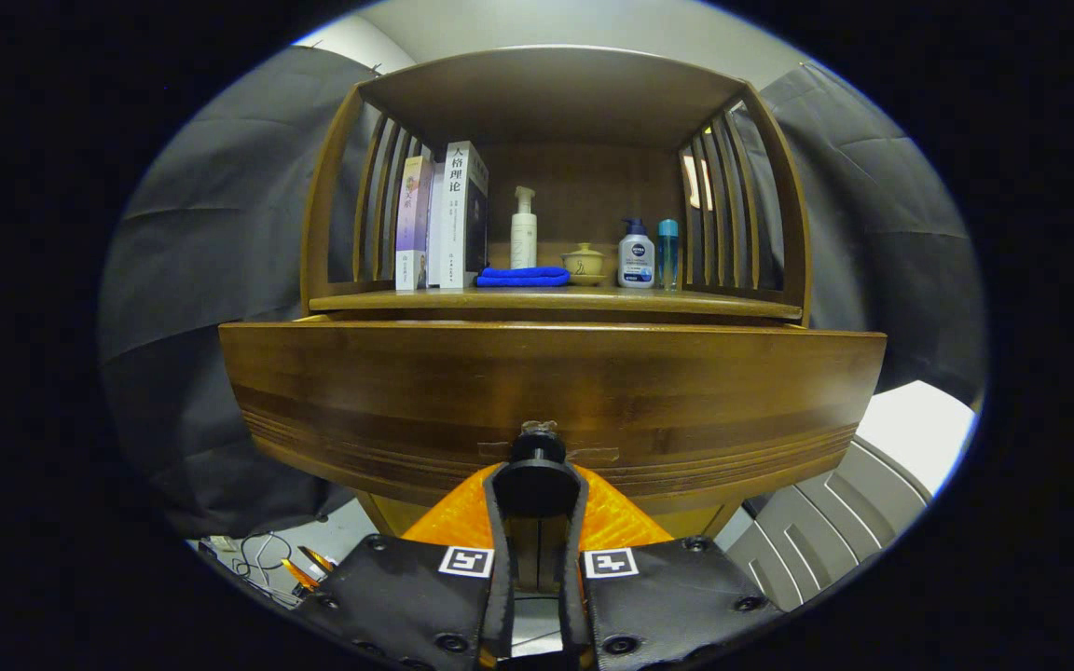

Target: Pull open the drawer, take out the items inside it, and place them on the countertop above the cabinet.

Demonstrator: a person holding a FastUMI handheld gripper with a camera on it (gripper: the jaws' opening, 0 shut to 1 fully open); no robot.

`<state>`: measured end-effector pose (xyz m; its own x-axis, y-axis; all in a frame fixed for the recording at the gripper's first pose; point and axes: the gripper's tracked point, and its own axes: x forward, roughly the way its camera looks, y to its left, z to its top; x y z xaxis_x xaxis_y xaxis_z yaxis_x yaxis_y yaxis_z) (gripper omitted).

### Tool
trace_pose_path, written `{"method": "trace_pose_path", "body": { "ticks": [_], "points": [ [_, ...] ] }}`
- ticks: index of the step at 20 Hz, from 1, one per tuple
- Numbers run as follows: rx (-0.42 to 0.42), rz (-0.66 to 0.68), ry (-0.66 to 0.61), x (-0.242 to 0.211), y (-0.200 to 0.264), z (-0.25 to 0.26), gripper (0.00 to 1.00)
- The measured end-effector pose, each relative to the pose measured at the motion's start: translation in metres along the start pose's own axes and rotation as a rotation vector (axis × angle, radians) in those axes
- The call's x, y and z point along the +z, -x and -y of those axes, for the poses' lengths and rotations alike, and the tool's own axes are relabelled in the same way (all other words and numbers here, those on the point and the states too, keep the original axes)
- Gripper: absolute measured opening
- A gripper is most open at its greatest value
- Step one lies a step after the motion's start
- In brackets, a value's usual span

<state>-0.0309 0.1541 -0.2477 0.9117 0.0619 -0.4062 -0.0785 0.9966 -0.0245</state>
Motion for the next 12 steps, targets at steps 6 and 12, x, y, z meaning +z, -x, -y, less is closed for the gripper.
{"method": "trace_pose_path", "body": {
  "ticks": [6,12],
  "points": [
    [0.017,-0.001,0.008,-0.01,0.025,-0.007,0.21],
    [0.021,0.012,0.03,-0.012,0.042,-0.009,0.22]
  ]
}}
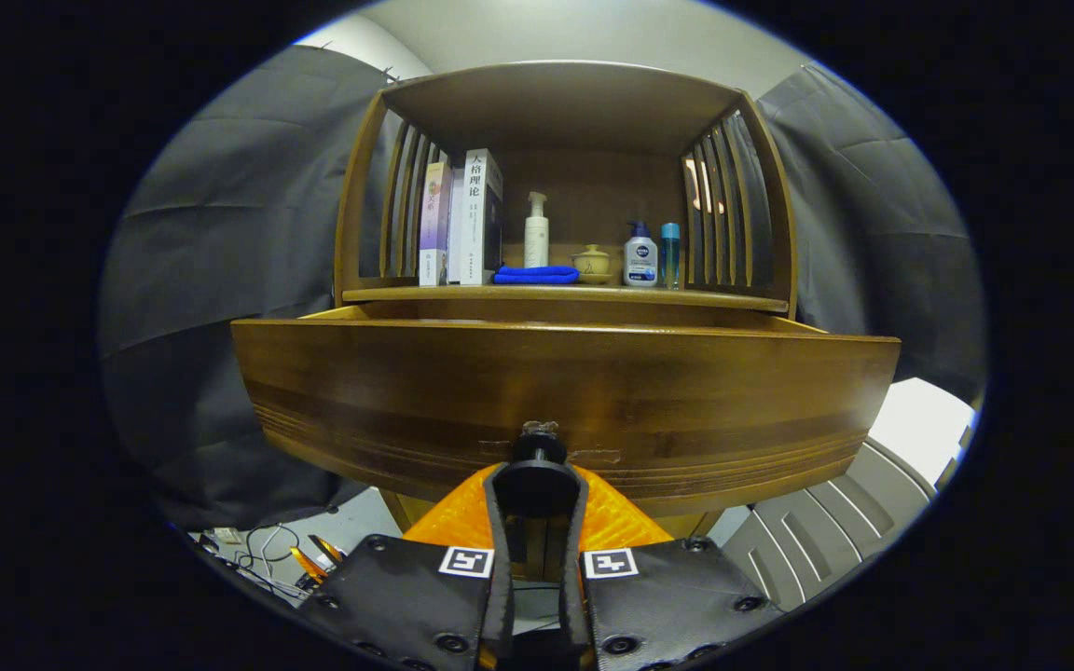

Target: Pull open the drawer, take out the items inside it, and place them on the countertop above the cabinet.

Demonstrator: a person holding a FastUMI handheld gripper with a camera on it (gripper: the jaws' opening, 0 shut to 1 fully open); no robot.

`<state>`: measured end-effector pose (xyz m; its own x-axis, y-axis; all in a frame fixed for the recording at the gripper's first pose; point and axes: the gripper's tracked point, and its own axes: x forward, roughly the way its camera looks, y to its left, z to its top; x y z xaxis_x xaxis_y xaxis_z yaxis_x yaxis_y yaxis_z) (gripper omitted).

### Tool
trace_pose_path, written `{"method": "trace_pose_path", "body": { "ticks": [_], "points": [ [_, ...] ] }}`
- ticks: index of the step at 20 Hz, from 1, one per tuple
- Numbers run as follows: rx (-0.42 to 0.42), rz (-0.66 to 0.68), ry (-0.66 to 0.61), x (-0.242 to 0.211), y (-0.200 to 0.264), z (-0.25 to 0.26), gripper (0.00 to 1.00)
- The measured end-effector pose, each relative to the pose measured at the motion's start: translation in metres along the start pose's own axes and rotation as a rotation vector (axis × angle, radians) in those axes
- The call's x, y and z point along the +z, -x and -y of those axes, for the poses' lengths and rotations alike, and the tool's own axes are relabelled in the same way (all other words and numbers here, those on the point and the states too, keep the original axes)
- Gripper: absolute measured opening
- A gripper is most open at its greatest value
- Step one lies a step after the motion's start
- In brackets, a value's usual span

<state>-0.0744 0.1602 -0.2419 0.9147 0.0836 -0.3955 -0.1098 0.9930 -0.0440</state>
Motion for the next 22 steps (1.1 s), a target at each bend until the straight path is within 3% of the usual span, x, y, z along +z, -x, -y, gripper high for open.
{"method": "trace_pose_path", "body": {
  "ticks": [2,8,13,19,22],
  "points": [
    [0.001,0.015,0.004,0.001,-0.001,0.001,0.23],
    [0.052,0.082,0.031,0.014,0.011,-0.002,0.49],
    [0.103,0.156,0.035,0.042,0.026,-0.007,0.95],
    [0.079,0.265,0.037,0.109,0.025,0.01,0.98],
    [0.056,0.215,0.061,0.133,0.009,0.025,0.98]
  ]
}}
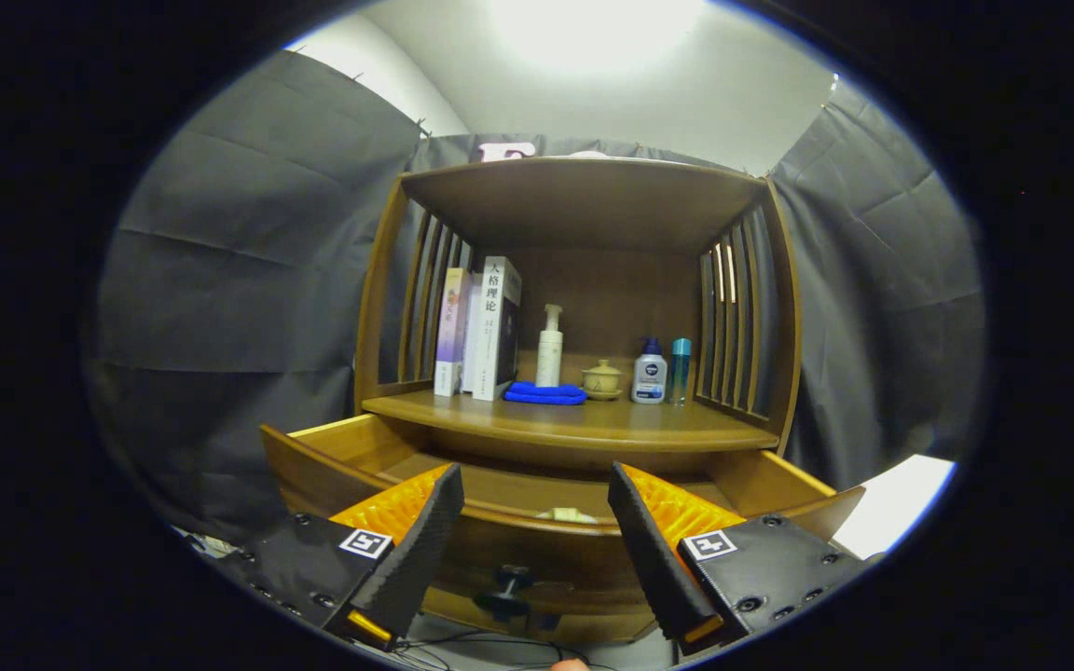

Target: Pull open the drawer, take out the items inside it, and place them on the countertop above the cabinet.

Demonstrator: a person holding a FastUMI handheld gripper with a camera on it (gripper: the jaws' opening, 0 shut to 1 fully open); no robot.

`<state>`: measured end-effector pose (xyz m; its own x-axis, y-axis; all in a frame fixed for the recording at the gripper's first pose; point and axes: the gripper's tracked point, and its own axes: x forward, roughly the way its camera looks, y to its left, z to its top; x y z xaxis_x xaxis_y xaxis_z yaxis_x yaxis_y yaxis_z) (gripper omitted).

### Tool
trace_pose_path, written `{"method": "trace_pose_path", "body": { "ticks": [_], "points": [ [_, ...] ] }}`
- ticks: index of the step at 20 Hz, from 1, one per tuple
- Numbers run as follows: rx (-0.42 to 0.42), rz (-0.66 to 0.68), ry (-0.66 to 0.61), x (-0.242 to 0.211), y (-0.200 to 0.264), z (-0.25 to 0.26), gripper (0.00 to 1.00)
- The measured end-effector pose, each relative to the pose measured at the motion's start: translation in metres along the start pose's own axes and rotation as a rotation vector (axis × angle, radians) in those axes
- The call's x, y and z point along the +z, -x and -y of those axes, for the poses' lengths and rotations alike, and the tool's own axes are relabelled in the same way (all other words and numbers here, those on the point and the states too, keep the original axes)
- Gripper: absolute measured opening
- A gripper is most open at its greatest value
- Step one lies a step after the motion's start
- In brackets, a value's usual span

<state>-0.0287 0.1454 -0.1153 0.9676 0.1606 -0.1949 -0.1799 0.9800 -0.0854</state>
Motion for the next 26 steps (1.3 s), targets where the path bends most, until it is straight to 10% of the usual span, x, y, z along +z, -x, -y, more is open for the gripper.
{"method": "trace_pose_path", "body": {
  "ticks": [26],
  "points": [
    [0.24,-0.852,-0.091,-0.09,-0.104,0.002,0.97]
  ]
}}
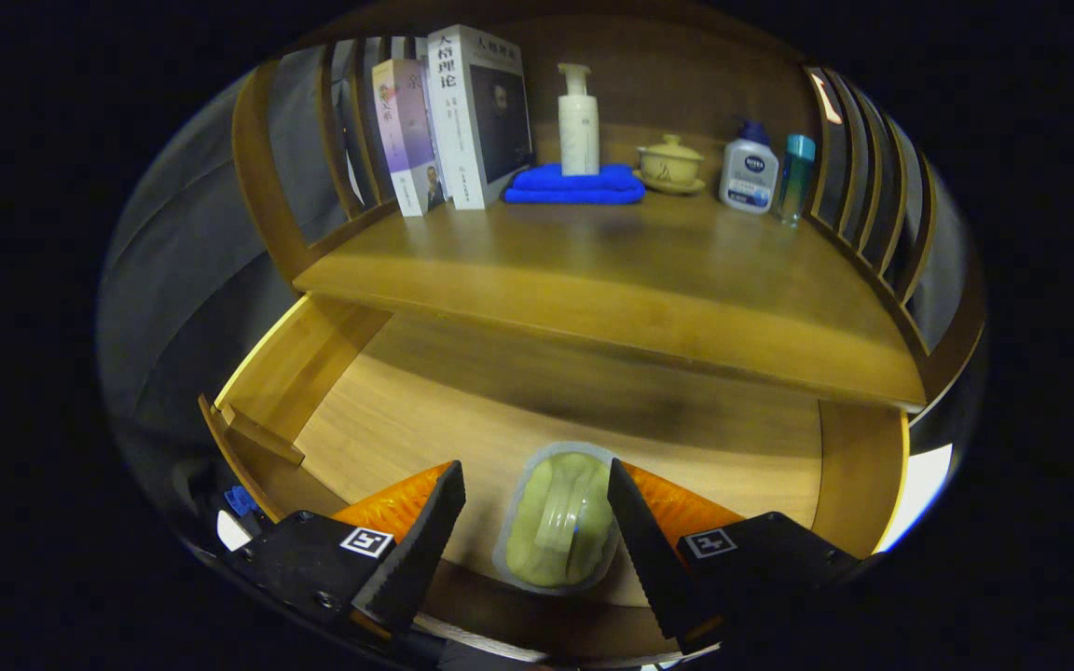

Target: Pull open the drawer, take out the items inside it, and place them on the countertop above the cabinet.

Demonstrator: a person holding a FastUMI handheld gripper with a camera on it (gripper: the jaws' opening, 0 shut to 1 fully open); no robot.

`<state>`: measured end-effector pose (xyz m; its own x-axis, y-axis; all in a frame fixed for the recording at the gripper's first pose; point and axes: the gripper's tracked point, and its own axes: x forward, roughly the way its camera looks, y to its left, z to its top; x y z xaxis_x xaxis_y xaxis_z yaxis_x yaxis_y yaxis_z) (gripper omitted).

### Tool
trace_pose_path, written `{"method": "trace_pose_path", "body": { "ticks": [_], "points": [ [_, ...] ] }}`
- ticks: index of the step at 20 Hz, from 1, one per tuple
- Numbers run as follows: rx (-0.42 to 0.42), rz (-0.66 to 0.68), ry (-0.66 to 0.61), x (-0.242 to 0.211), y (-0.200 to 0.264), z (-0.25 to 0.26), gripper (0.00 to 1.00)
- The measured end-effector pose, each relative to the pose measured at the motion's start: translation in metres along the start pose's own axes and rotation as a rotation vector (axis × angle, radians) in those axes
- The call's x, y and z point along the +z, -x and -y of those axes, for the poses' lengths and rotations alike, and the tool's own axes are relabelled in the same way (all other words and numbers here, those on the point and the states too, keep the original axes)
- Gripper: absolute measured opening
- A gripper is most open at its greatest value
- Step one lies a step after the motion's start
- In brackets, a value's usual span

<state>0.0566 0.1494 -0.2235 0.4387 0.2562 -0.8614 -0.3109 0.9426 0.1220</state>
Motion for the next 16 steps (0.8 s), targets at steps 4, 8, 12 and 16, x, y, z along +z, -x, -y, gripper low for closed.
{"method": "trace_pose_path", "body": {
  "ticks": [4,8,12,16],
  "points": [
    [-0.006,-0.039,-0.018,-0.01,-0.007,0.006,0.94],
    [-0.008,-0.046,-0.021,-0.014,-0.013,0.005,0.74],
    [-0.008,-0.048,-0.034,-0.017,-0.018,0.006,0.39],
    [0.005,-0.019,-0.008,-0.014,-0.013,0.005,0.15]
  ]
}}
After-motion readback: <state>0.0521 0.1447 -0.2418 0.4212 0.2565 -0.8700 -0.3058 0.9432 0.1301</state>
